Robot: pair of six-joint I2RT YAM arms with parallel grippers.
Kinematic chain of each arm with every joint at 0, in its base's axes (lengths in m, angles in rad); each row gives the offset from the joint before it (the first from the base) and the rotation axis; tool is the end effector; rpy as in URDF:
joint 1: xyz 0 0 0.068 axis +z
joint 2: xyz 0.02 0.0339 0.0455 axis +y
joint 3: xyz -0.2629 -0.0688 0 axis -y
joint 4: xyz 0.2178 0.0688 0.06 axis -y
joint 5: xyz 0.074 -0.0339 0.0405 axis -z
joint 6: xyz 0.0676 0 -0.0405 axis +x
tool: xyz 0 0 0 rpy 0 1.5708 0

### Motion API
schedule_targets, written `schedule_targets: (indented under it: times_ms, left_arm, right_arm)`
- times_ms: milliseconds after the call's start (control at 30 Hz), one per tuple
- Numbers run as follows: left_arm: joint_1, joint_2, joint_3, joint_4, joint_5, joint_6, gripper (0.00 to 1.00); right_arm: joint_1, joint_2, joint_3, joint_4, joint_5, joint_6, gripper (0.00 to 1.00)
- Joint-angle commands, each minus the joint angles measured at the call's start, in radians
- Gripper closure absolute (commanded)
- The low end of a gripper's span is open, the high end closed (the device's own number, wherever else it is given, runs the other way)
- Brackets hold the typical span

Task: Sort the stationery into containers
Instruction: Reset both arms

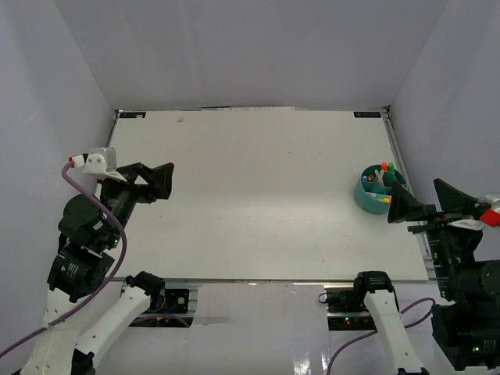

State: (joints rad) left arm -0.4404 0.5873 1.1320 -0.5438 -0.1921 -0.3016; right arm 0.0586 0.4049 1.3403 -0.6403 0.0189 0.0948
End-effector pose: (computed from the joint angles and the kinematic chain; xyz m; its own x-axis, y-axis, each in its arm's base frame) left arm 0.0930 -0.0295 0.4235 -0.0722 -0.2883 -0.9548 0.2349 0.9255 -0.2972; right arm -0.0051 -0.0016 0.4691 0.2852 0.1115 -0.9520 -0.0678 0.9931 0.0960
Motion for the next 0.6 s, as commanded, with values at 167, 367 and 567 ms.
schedule_targets:
  times_ms: [167, 367, 567]
  left_arm:
    - [0.000, -0.129, -0.115, -0.090, -0.040, -0.025, 0.02]
    - [0.000, -0.201, -0.231, -0.091, -0.017, -0.056, 0.02]
    - [0.000, -0.221, -0.308, -0.084, -0.049, -0.064, 0.02]
  right_arm:
    - [0.076, -0.196, -0.190, 0.087, 0.070, -0.081, 0.10]
    - [0.078, -0.353, -0.343, 0.080, 0.079, -0.090, 0.10]
    - [0.079, -0.440, -0.424, 0.070, 0.125, -0.130, 0.10]
